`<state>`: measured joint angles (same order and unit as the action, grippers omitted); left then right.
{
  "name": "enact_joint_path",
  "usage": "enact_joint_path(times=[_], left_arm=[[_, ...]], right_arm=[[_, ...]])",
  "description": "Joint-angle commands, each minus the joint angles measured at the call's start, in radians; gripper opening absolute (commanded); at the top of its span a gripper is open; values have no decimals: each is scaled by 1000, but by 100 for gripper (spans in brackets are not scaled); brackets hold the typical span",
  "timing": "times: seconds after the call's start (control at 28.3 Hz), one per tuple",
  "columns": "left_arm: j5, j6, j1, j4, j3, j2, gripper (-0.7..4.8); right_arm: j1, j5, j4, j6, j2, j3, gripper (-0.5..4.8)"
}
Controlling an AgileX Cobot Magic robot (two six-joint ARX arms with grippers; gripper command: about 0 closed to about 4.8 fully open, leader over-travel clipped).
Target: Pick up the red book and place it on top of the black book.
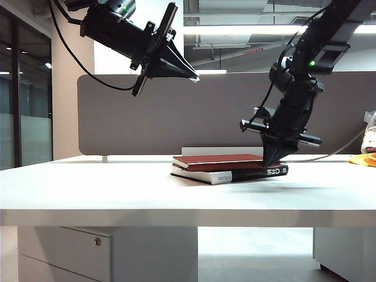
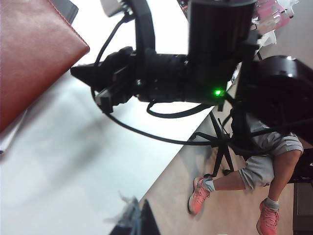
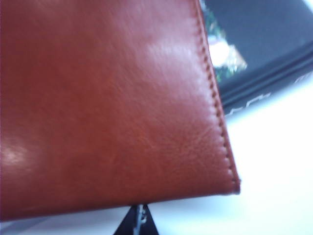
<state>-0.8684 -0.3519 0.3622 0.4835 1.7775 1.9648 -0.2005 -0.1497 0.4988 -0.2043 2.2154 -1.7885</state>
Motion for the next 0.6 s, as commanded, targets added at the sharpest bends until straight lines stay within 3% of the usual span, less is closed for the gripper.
enact_joint_path(times=[0.04,0.6], left_arm=[[-7,12,1,-6,3,-8,-6],[-8,13,1,-6,3,-8,-6]], right_arm=[[0,2,-17,2,10,-3,-6],[2,2,-8,1,55,-118,-6]])
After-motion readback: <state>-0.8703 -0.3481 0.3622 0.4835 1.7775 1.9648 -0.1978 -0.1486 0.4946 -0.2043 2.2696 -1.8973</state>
